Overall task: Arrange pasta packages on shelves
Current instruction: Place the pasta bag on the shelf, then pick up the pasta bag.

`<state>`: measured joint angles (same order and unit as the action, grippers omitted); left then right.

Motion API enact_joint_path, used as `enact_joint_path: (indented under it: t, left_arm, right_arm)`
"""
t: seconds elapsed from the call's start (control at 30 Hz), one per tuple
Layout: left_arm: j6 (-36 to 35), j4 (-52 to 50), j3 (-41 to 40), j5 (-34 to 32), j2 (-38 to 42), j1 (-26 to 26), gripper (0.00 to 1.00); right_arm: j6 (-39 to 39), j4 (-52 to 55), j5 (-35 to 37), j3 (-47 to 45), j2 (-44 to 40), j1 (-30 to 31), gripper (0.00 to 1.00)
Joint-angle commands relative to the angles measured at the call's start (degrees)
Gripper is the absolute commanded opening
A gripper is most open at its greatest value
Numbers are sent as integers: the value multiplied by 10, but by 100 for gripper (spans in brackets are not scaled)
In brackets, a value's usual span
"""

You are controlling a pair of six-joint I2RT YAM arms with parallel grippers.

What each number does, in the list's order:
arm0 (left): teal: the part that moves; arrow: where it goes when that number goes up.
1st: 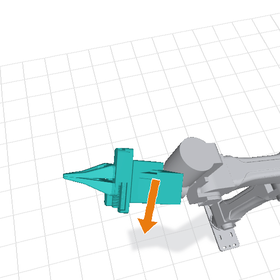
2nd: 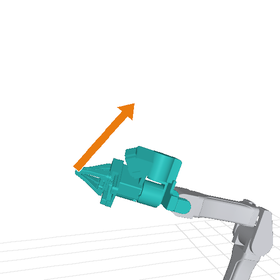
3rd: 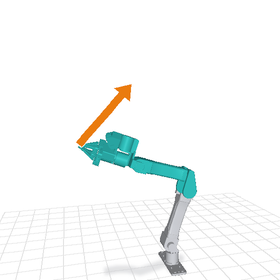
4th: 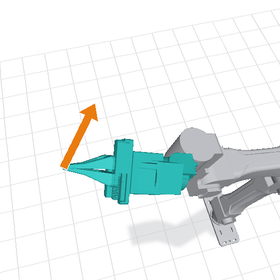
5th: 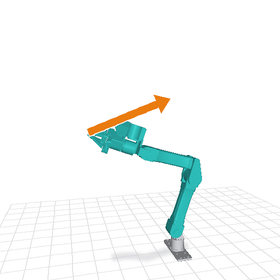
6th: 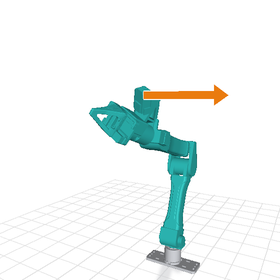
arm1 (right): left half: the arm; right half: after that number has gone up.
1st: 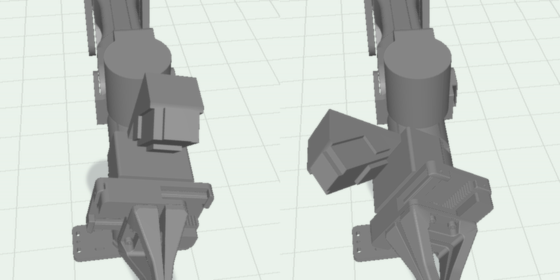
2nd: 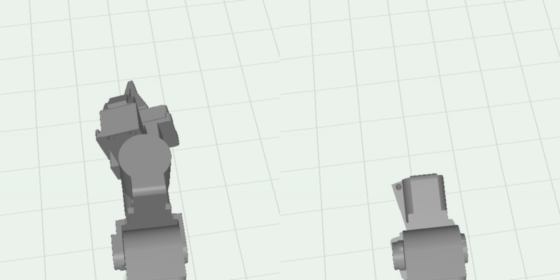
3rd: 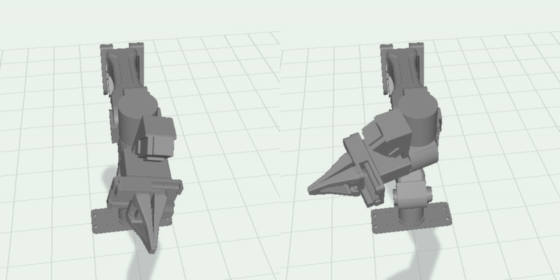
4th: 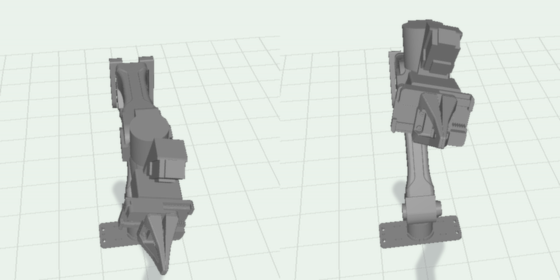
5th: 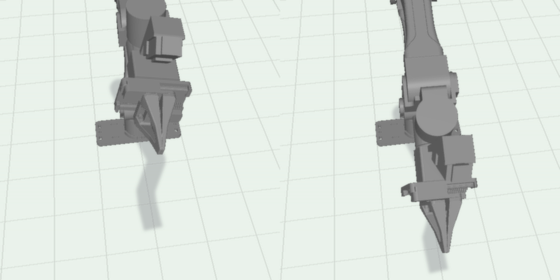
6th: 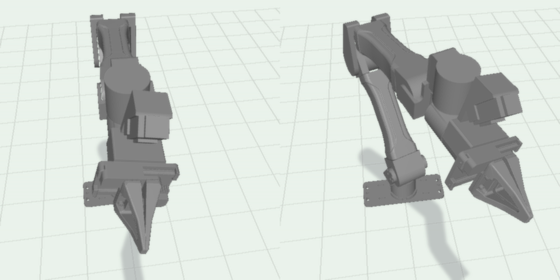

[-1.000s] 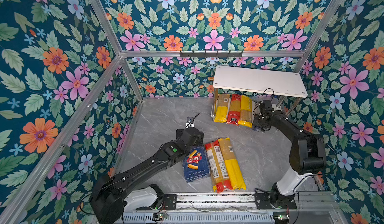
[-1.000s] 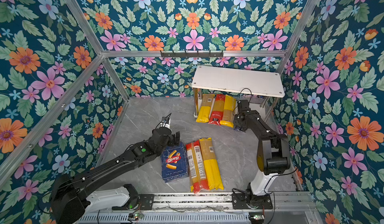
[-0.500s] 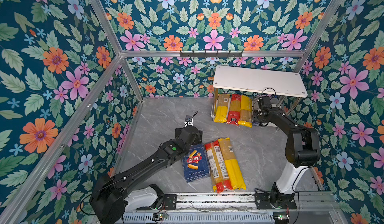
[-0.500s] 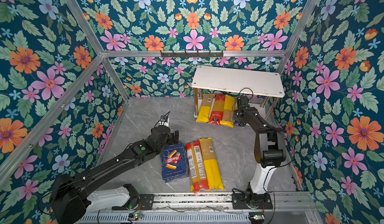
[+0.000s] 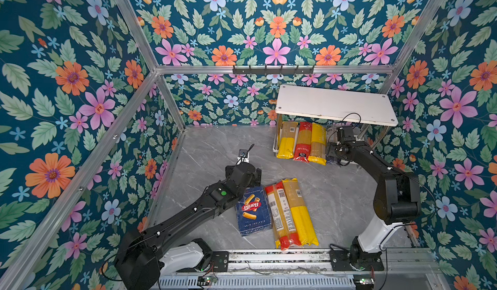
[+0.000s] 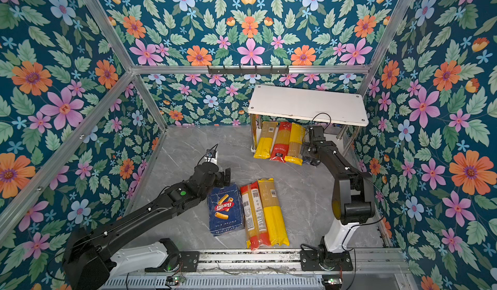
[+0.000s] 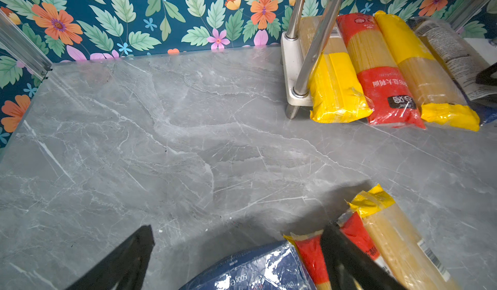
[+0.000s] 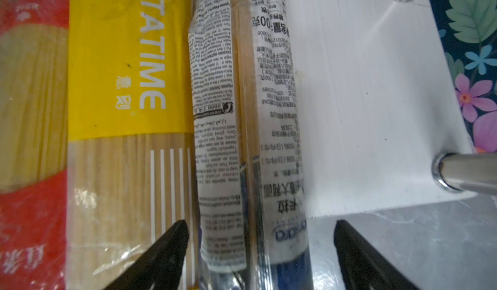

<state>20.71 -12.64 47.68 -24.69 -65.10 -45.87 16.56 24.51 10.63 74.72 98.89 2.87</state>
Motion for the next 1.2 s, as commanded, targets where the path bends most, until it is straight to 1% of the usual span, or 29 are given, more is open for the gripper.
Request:
enact_joint_path:
  t: [0.0,0.2,0.3,0.4,0.47,0.6,0.73,0.83,0.93,1.03,1.17]
  left_arm:
    - [10,-6,-7,4,16,1,100]
    - [22,-15,-31,9,50,0,100]
    - [31,-18,-42,18,65,0,100]
    - [41,-17,-53,30,79,0,100]
    - [48,-16,-61,37,88,0,100]
    - [62,-18,-75,50,109,-1,100]
    - [71,-26,-90,69,132,0,100]
    - [86,-25,-103,97,151,-2,100]
    - [93,-20,-115,132,172,-3,100]
    - [93,-19,-120,167,189,-5,100]
    - [86,-19,-122,215,212,-7,100]
  right_arm:
    - [19,30,-4,-18,-25,0,86]
    - [55,59,-55,-101,-114,4,86]
    - [69,75,-52,-142,-163,31,86]
    - [83,109,-21,-162,-206,85,86]
    - [97,124,-26,-175,-230,119,86]
    - [130,161,15,-193,-281,212,86]
    - [175,174,13,-212,-316,304,86]
    - [215,191,41,-218,-319,383,86]
    - [249,196,51,-218,-308,451,86]
    - [279,211,75,-206,-287,512,86]
    - [307,213,83,-196,-259,572,86]
